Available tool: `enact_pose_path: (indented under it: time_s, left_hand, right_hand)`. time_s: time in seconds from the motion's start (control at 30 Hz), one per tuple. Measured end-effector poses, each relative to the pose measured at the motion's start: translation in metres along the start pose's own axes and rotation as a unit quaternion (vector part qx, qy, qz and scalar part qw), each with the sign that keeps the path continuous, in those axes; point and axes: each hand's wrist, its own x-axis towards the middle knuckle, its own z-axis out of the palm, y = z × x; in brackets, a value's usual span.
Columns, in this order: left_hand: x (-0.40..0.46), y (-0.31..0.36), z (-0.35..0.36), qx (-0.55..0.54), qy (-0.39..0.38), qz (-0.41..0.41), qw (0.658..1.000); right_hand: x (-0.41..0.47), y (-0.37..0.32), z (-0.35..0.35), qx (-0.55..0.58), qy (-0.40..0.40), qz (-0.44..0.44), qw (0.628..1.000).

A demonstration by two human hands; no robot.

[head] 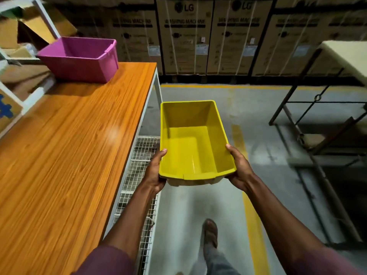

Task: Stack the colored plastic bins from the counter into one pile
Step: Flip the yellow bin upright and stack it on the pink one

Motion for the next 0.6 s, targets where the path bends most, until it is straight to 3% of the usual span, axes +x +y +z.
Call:
enact_pose_path:
  time_s: [0.3, 0.6]
  left_hand:
    - [0.144, 0.053, 0.05, -0.03, 0.044, 0.018, 0.998]
    - [0.248, 0.131, 0.087, -0.048, 0.053, 0.09, 0.993]
  right_hand:
    - [0.158, -0.094, 0.006, -0.015, -0.036, 0.025, 0.999]
    - [0.282, -0.192, 0.046, -0.017, -0.075, 0.028, 0.997]
